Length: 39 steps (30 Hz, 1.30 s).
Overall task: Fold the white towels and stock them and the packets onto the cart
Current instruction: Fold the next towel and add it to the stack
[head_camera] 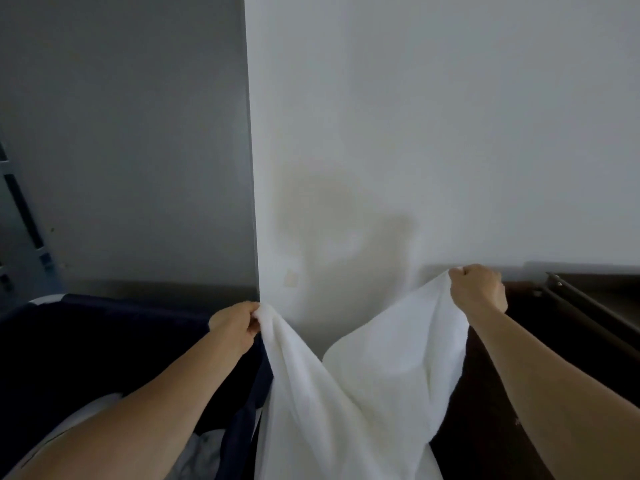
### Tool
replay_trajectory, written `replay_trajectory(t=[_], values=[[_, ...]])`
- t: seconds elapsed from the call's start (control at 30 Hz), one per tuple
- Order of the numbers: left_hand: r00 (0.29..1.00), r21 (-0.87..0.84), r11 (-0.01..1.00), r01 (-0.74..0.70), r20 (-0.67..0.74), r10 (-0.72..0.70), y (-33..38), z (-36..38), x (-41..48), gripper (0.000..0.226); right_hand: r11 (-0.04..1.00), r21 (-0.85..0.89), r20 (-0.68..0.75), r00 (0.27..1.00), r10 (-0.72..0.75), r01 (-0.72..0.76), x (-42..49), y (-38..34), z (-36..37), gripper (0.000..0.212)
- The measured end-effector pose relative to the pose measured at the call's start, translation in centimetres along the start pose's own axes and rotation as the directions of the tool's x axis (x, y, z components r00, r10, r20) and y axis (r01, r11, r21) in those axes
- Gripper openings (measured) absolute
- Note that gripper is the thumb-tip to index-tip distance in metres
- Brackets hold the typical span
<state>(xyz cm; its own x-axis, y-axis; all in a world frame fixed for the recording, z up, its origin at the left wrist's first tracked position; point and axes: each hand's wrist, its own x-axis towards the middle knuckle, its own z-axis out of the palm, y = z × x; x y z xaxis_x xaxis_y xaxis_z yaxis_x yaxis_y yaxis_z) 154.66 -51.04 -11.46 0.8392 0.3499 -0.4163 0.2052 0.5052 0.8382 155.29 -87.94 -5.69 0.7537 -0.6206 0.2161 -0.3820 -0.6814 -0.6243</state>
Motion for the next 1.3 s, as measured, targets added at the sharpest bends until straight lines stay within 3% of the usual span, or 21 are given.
replay_trajectory(t=[0.1,0.13,0.17,0.2,0.27,0.3,0.33,0.37,0.5,0.6,0.87,1.0,1.1,1.2,1.3], values=[[0.98,0.211,0.977,-0.02,-0.189,0.061,1.2,0.0,0.8,0.053,1.0,0.03,-0.015,1.0,-0.001,0.002,0.4,0.2,-1.1,0.035],[0.969,0.479,0.873,-0.09,-0.162,0.188,1.2,-0.1,0.7,0.059,0.999,0.045,-0.026,1.0,-0.004,0.005,0.4,0.3,-1.5,0.035],[0.958,0.63,0.765,-0.133,-0.117,0.262,0.8,0.5,0.3,0.061,0.999,0.052,-0.028,1.0,-0.013,0.015,0.2,0.3,-1.9,0.035],[0.956,0.624,0.763,-0.168,-0.085,0.28,0.3,1.1,-0.1,0.06,0.997,0.052,-0.01,0.999,-0.05,0.05,-0.2,0.0,-2.3,0.035],[0.988,0.289,0.947,-0.14,-0.018,0.152,-0.3,3.1,-2.9,0.04,0.985,0.034,0.091,0.981,-0.169,0.166,-1.9,-1.5,-2.5,0.034],[0.996,0.2,0.977,-0.069,0.073,0.056,-0.5,4.5,-4.5,0.024,0.973,0.032,0.155,0.96,-0.232,0.229,-3.1,-2.4,-2.3,0.035],[0.99,0.163,0.982,-0.095,0.117,0.076,-1.3,5.7,-5.8,0.014,0.957,0.034,0.214,0.933,-0.288,0.287,-4.6,-3.4,-1.9,0.039],[0.984,0.132,0.986,-0.098,0.16,0.076,-1.9,6.8,-6.6,0.011,0.941,0.041,0.254,0.907,-0.335,0.336,-5.9,-4.2,-1.4,0.041],[0.92,0.315,0.905,-0.284,0.355,0.165,-3.6,9.8,-9.3,0.007,0.896,0.091,0.233,0.865,-0.444,0.435,-9.7,-5.9,0.1,0.03],[0.905,0.312,0.891,-0.331,0.373,0.205,-3.6,10.5,-9.8,0.008,0.874,0.093,0.206,0.85,-0.485,0.477,-10.9,-5.6,0.3,0.023],[0.874,0.28,0.893,-0.352,0.439,0.208,-4.2,10.9,-11.7,0.014,0.825,-0.044,0.175,0.817,-0.549,0.563,-12.0,-4.9,1.1,0.036],[0.916,0.208,0.946,-0.25,0.367,0.161,-4.4,10.8,-12.4,0.025,0.807,0.041,0.149,0.795,-0.588,0.589,-13.4,-4.4,1.9,0.039],[0.928,0.121,0.978,-0.168,0.355,0.115,-4.1,11.0,-12.5,0.017,0.795,0.141,0.162,0.779,-0.606,0.59,-14.0,-4.2,1.8,0.032],[0.944,0.067,0.992,-0.103,0.321,0.076,-3.2,11.6,-12.4,0.006,0.749,0.133,0.167,0.73,-0.663,0.649,-14.4,-4.8,1.3,0.03],[0.934,0.016,0.996,-0.091,0.347,0.079,-1.3,12.6,-12.5,0.02,0.708,0.155,0.105,0.701,-0.705,0.689,-14.4,-5.3,0.0,0.035]])
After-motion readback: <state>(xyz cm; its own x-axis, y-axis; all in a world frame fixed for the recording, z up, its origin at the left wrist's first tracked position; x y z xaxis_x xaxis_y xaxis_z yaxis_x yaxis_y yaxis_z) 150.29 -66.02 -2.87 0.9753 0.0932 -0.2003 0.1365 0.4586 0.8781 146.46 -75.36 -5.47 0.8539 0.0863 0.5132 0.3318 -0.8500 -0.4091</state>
